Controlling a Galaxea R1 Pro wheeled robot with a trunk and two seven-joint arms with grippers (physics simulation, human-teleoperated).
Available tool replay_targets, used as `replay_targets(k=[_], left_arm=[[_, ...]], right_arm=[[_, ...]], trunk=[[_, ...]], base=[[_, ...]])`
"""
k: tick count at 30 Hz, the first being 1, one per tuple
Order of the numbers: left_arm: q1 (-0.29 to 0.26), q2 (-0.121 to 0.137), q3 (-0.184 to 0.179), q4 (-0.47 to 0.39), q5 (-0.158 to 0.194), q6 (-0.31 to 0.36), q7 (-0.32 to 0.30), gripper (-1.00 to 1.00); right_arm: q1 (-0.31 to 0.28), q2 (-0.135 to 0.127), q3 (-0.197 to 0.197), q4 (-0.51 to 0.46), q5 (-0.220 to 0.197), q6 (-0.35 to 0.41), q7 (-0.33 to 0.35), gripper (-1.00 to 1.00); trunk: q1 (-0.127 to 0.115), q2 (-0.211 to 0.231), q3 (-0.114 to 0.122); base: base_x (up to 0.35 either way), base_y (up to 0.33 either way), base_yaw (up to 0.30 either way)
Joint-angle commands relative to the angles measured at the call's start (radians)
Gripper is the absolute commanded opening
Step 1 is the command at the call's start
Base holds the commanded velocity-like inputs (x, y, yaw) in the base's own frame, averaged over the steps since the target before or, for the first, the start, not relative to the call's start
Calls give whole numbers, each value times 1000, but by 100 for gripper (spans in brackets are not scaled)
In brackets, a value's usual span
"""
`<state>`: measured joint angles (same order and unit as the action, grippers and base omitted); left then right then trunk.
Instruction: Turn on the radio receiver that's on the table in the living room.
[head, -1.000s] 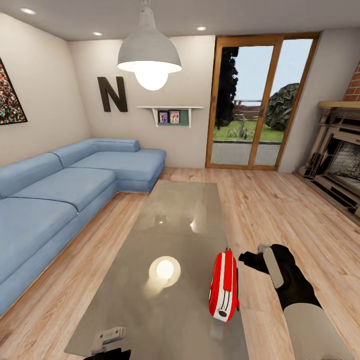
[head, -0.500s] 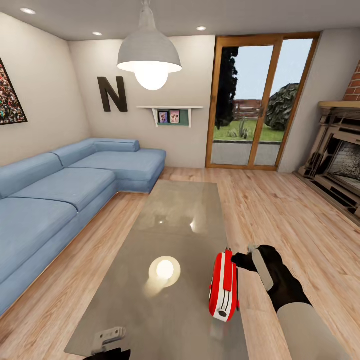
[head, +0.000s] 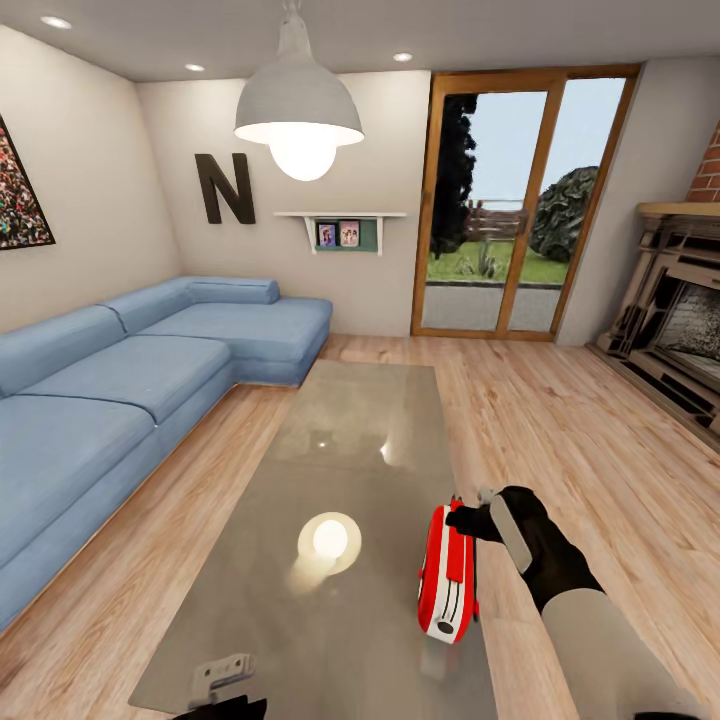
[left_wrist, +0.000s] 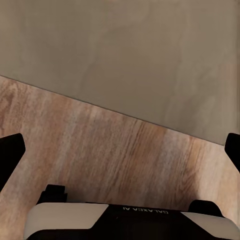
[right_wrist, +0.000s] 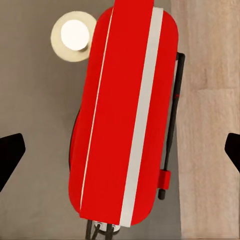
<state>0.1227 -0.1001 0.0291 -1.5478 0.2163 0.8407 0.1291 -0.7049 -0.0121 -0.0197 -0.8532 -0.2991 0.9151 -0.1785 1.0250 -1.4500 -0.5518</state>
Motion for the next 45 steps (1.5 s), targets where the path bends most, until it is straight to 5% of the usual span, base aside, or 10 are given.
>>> replay_targets(k=[1, 14, 19, 37, 41, 45], left_arm=[[0, -1, 0, 0, 0, 0, 0, 100], [0, -1, 0, 1, -2, -1, 0, 100], [0, -2, 0, 5, 0, -1, 0, 100], [0, -2, 0, 6, 0, -1, 0, 100], [0, -2, 0, 6, 0, -1, 0, 100], [0, -1, 0, 6, 0, -2, 0, 100]], right_arm=[[-15, -2, -2, 32, 2, -11, 0, 100], [-54, -28, -5, 91, 2, -51, 1, 100], [-92, -37, -5, 187, 3, -63, 1, 100], [-105, -22, 6, 239, 8, -115, 3, 100], [-105, -10, 76, 238, 9, -148, 2, 100], [-105, -6, 94, 239, 9, -159, 1, 100]], trunk=[[0, 0, 0], [0, 0, 0], [0, 0, 0], [0, 0, 0], [0, 0, 0], [0, 0, 0]], base=[[0, 0, 0], [0, 0, 0], [0, 0, 0], [0, 0, 0], [0, 0, 0], [0, 0, 0]])
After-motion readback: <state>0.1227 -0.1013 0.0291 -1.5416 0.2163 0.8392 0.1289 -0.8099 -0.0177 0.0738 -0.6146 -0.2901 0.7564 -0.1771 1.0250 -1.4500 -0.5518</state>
